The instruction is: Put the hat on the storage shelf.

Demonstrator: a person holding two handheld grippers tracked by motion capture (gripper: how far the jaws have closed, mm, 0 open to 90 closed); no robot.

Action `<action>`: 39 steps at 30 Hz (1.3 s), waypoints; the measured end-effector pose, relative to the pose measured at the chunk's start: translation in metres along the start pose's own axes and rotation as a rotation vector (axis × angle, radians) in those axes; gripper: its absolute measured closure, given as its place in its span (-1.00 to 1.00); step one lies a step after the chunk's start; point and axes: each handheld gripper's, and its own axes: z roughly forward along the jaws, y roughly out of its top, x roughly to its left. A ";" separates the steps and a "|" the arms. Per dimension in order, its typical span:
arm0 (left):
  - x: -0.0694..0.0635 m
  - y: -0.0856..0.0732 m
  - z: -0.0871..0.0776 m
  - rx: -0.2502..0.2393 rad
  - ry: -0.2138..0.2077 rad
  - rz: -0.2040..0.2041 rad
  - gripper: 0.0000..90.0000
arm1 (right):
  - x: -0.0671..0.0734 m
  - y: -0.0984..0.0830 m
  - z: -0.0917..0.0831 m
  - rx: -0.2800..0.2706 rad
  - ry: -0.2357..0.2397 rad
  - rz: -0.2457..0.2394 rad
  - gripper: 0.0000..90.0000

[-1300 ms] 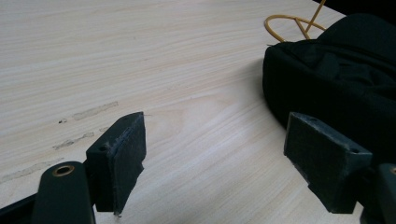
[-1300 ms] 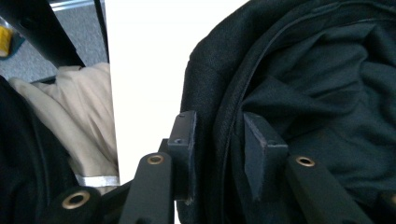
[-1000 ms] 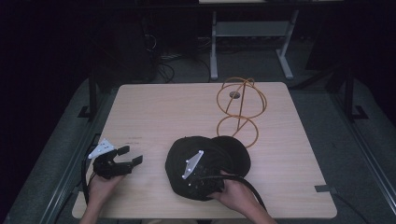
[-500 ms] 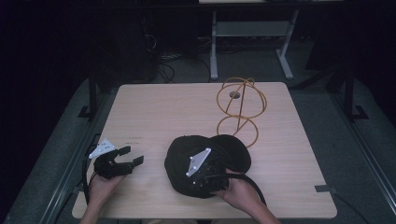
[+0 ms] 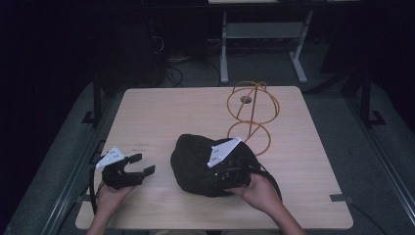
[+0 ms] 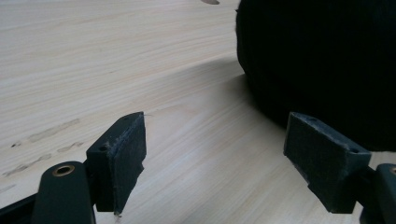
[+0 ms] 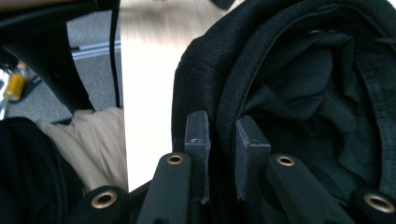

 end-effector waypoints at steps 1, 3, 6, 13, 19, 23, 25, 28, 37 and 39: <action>-0.002 0.000 0.001 0.009 0.001 0.008 -0.54 | 0.000 0.001 -0.002 -0.006 0.006 0.018 0.72; -0.004 0.001 0.003 0.020 -0.007 0.017 -0.54 | -0.002 0.003 -0.007 -0.019 0.003 0.007 0.72; -0.007 0.003 0.004 0.018 -0.018 0.028 -0.54 | -0.003 0.008 -0.015 -0.047 0.008 0.021 0.72; -0.025 0.013 0.006 -0.034 -0.112 0.071 -0.54 | -0.011 0.019 -0.034 -0.104 -0.007 0.021 0.72; -0.041 0.027 0.008 -0.091 -0.182 0.115 -0.54 | -0.018 0.029 -0.043 -0.120 -0.013 0.022 0.72; -0.051 0.037 0.012 -0.110 -0.216 0.153 -0.54 | -0.022 0.034 -0.047 -0.132 -0.009 0.031 0.72; -0.055 0.042 0.013 -0.119 -0.227 0.178 -0.54 | -0.024 0.037 -0.048 -0.134 -0.011 0.025 0.72; -0.059 0.048 0.016 -0.130 -0.240 0.196 -0.54 | -0.025 0.040 -0.049 -0.134 -0.008 0.031 0.72; -0.066 0.067 0.036 -0.153 -0.260 0.225 -0.04 | -0.027 0.054 -0.055 -0.158 0.017 0.010 0.72; -0.067 0.068 0.037 -0.165 -0.261 0.230 0.08 | -0.027 0.055 -0.055 -0.160 0.016 0.009 0.72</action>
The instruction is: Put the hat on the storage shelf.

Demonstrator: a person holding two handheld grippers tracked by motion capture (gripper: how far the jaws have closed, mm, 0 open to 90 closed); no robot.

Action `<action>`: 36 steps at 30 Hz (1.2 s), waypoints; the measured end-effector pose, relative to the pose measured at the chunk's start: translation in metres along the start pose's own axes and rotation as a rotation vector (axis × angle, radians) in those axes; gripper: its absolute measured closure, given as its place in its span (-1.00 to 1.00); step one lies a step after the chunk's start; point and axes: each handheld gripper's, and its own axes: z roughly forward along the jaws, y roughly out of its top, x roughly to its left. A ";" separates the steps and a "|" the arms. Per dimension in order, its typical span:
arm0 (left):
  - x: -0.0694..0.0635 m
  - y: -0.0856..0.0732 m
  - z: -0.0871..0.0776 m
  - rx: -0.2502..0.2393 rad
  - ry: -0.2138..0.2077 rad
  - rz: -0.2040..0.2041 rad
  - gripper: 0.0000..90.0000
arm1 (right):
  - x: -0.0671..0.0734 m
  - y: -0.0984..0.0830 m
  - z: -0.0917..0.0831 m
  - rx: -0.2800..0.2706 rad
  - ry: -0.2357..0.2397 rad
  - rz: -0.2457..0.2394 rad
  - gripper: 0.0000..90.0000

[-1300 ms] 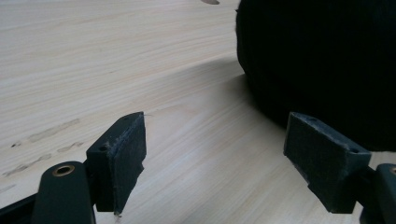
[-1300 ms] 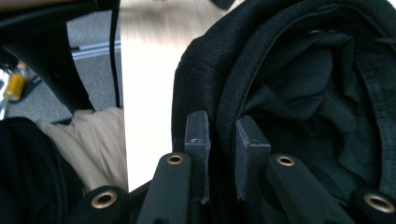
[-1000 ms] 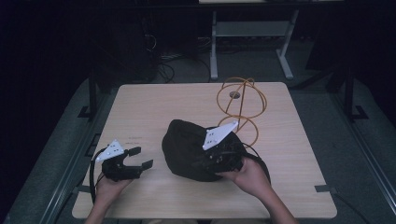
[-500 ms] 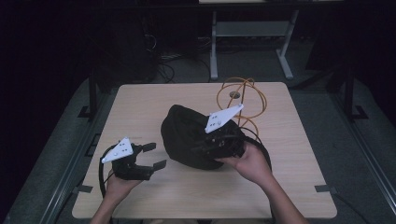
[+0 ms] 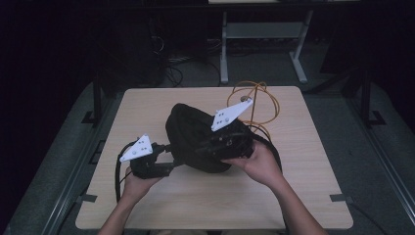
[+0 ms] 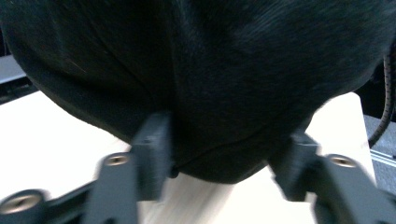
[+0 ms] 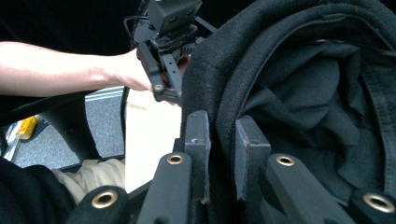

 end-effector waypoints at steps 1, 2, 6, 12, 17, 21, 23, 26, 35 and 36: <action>0.000 0.001 0.000 -0.015 -0.006 0.007 0.30 | 0.000 0.001 0.000 -0.003 0.005 0.012 0.73; 0.000 0.002 0.000 -0.024 -0.007 0.012 0.43 | 0.000 0.000 -0.001 -0.011 0.010 0.010 0.73; 0.001 0.008 -0.003 -0.046 -0.007 0.019 0.77 | -0.002 0.000 -0.004 -0.031 0.014 0.012 0.75; 0.002 0.016 -0.007 -0.035 -0.005 0.031 0.91 | -0.003 -0.001 -0.006 -0.039 0.015 0.027 0.75; 0.001 0.029 -0.013 -0.035 0.015 0.043 0.92 | -0.009 -0.003 -0.008 -0.064 0.028 0.053 0.74; 0.000 0.039 -0.016 -0.042 0.025 0.057 0.92 | -0.015 -0.007 -0.011 -0.098 0.052 0.076 0.71; 0.000 0.050 -0.021 -0.057 0.030 0.068 0.92 | -0.017 -0.008 -0.012 -0.116 0.066 0.095 0.69; 0.000 0.058 -0.023 -0.079 0.029 0.056 0.93 | -0.017 -0.010 -0.013 -0.119 0.065 0.094 0.68; 0.001 0.073 -0.024 -0.088 0.019 0.053 0.93 | -0.015 -0.015 -0.016 -0.141 0.060 0.092 0.59; 0.002 0.075 -0.024 -0.087 0.017 0.053 0.93 | -0.014 -0.016 -0.017 -0.146 0.052 0.089 0.57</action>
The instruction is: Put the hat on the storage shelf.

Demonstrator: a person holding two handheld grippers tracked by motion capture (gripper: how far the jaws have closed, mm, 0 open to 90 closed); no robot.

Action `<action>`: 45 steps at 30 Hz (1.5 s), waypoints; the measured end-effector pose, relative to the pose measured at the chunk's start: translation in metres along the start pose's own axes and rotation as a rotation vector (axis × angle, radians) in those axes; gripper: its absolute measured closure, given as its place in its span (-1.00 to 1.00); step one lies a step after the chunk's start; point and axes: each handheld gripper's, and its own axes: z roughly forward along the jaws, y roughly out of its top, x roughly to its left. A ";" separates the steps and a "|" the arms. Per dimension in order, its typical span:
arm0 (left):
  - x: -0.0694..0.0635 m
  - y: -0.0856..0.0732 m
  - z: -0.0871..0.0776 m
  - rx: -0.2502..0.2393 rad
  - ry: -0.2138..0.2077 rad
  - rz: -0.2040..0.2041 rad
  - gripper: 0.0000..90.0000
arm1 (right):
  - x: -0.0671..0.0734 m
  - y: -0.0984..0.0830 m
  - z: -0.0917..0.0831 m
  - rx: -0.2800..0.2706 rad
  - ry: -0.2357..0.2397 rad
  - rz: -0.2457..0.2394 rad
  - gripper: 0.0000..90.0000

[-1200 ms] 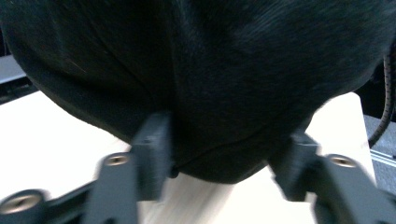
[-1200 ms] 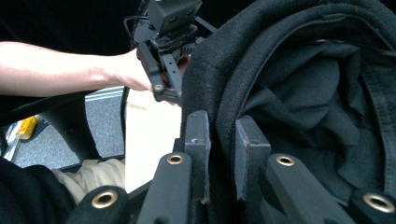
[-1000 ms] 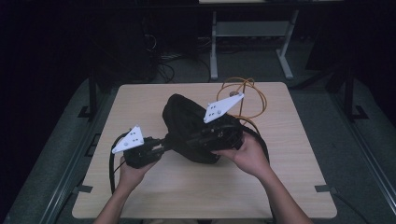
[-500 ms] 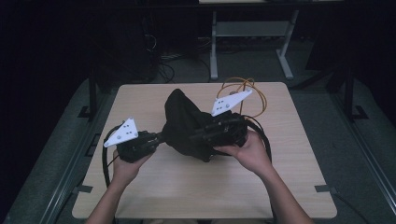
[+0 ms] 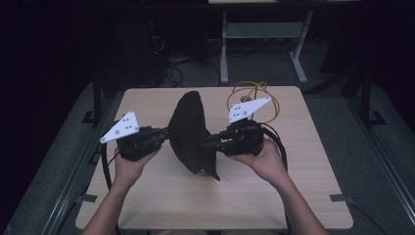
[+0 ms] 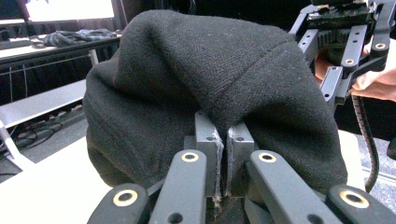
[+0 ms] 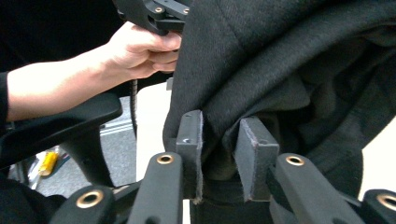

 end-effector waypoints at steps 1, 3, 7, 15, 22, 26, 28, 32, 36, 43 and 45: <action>0.000 0.000 0.000 0.000 0.000 0.000 0.93 | 0.000 0.000 0.000 0.000 0.000 0.000 0.57; 0.000 0.000 0.000 0.005 0.001 -0.004 0.93 | -0.001 -0.003 -0.002 -0.012 -0.013 0.002 0.32; 0.000 -0.002 0.002 0.042 -0.002 -0.004 0.93 | -0.005 -0.021 -0.009 0.001 -0.043 0.026 0.07; 0.005 -0.002 0.001 0.067 -0.011 -0.023 0.93 | -0.016 -0.068 -0.030 -0.018 -0.111 0.113 -0.25; 0.017 0.001 0.002 0.093 -0.009 -0.054 0.93 | -0.021 -0.098 -0.044 -0.016 -0.184 0.151 -0.38; 0.024 0.003 0.002 0.095 -0.006 -0.067 0.93 | -0.023 -0.120 -0.053 0.005 -0.226 0.178 -0.38; 0.026 0.005 0.003 0.099 -0.004 -0.065 0.93 | -0.023 -0.133 -0.059 0.000 -0.258 0.190 -0.39; 0.032 0.012 0.004 0.098 -0.006 -0.072 0.93 | -0.022 -0.147 -0.065 0.013 -0.295 0.198 -0.40; 0.037 0.018 0.006 0.097 -0.016 -0.083 0.93 | -0.024 -0.163 -0.073 0.005 -0.315 0.228 -0.41; 0.042 0.029 0.013 0.123 -0.030 -0.073 0.93 | -0.025 -0.183 -0.082 0.030 -0.352 0.245 -0.42; 0.044 0.033 0.017 0.127 -0.034 -0.066 0.93 | -0.024 -0.188 -0.083 0.035 -0.364 0.244 -0.41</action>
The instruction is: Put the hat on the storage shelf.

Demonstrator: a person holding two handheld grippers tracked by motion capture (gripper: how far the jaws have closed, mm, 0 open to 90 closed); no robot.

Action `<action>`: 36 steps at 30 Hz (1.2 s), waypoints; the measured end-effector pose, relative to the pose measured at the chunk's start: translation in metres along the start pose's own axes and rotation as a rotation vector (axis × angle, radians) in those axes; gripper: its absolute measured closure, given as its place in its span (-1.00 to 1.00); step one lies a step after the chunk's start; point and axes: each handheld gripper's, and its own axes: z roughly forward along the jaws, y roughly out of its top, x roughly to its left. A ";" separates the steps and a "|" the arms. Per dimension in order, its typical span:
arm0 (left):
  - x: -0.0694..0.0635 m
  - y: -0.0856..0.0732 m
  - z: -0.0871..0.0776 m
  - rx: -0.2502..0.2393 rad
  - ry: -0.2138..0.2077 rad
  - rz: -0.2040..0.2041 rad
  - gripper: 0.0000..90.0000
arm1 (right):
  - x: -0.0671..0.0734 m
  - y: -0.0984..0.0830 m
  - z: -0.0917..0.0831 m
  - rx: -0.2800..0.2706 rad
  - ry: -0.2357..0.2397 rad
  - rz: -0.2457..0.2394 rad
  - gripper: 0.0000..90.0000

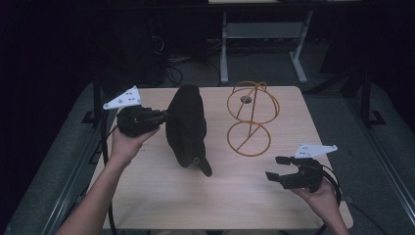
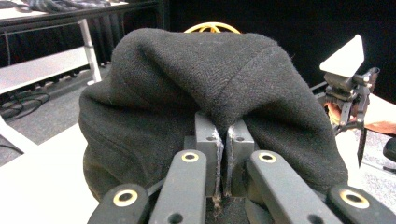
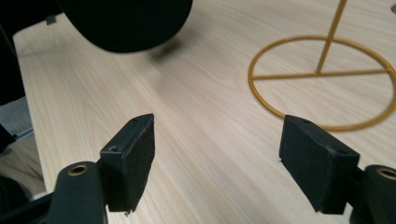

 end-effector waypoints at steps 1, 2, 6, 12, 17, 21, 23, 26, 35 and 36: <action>0.000 0.002 0.002 0.002 -0.003 0.000 0.93 | 0.000 -0.002 0.000 0.007 -0.004 0.001 -0.41; 0.000 0.003 0.003 0.003 -0.004 -0.001 0.93 | -0.001 -0.004 0.000 0.009 -0.006 0.001 -0.41; 0.000 0.011 0.009 0.008 -0.015 0.003 0.93 | -0.002 -0.008 -0.002 0.021 -0.017 0.000 -0.41; 0.004 0.024 0.018 0.002 -0.037 0.001 0.93 | -0.008 -0.012 -0.012 -0.015 -0.040 0.013 -0.41; 0.010 0.037 0.029 -0.003 -0.053 -0.004 0.93 | -0.016 -0.016 -0.017 -0.017 -0.067 0.029 -0.41; 0.014 0.045 0.036 0.002 -0.056 0.002 0.93 | -0.021 -0.019 -0.019 -0.017 -0.072 0.043 -0.42; 0.015 0.049 0.040 0.000 -0.060 0.007 0.93 | -0.024 -0.019 -0.019 -0.015 -0.075 0.053 -0.42; 0.016 0.054 0.043 -0.006 -0.063 0.009 0.93 | -0.026 -0.020 -0.019 -0.016 -0.077 0.054 -0.42; 0.022 0.078 0.066 -0.001 -0.079 0.030 0.93 | -0.025 -0.022 -0.024 -0.027 -0.093 0.047 -0.42; 0.022 0.078 0.066 -0.001 -0.079 0.030 0.93 | -0.025 -0.022 -0.024 -0.027 -0.093 0.047 -0.42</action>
